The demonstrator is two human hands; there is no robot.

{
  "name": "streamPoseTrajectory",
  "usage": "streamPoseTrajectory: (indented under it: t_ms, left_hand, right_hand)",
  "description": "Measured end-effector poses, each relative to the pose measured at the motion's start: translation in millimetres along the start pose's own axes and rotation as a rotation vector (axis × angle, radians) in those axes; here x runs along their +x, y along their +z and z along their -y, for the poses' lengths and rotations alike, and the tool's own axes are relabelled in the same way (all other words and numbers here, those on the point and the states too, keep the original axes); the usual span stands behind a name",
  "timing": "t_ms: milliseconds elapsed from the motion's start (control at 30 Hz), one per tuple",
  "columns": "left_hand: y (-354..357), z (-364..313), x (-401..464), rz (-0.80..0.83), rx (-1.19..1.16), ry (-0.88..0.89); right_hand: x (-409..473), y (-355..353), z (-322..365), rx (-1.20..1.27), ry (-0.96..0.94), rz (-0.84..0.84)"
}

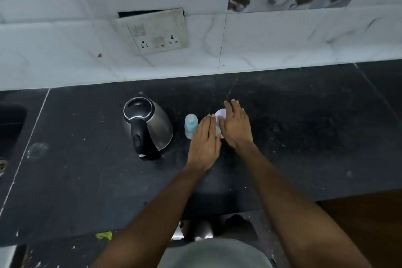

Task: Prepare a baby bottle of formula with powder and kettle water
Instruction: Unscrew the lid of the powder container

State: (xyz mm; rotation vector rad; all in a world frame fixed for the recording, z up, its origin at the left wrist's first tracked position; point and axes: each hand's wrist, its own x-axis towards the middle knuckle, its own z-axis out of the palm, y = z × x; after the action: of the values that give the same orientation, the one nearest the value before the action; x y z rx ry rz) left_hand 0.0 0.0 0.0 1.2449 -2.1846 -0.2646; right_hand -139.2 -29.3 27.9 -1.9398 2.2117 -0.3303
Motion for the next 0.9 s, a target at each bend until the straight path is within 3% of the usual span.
streamPoseTrajectory:
  t_ms: [100,267,567,900]
  left_hand:
    - [11.7,-3.8,12.3,0.046,-0.248,-0.239]
    - [30.0,-12.5,41.3,0.191,-0.506,-0.704]
    - [65.8,-4.4,53.8,0.094,-0.716,-0.84]
    - [72.7,1.2,50.5,0.056,-0.895,-0.896]
  right_hand:
    - [14.4,-7.1,-8.5,0.066,0.027,0.049]
    - [30.8,-19.4,-21.4,-0.011,0.038,0.273]
    - [53.7,-33.0,-15.8,-0.17,-0.032,0.407]
    - [64.4,-33.9,-15.3,-0.066,-0.055,0.462]
